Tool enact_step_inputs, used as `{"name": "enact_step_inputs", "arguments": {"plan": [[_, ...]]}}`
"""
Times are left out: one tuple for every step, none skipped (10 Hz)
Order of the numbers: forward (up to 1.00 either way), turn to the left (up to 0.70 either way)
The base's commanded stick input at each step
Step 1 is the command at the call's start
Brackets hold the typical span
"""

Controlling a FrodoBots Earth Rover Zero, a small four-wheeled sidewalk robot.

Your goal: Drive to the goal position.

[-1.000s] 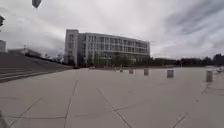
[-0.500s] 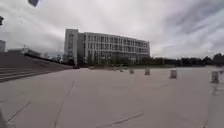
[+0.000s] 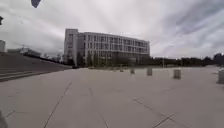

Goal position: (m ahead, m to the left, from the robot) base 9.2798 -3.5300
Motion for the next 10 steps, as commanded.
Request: {"name": "enact_step_inputs", "arguments": {"plan": [[0.7, 0.0], [0.7, 0.0], [0.7, 0.0], [0.7, -0.19], [0.7, -0.34], [0.7, -0.34], [0.7, -0.34], [0.7, -0.34], [0.7, -0.34], [0.7, -0.11]]}}
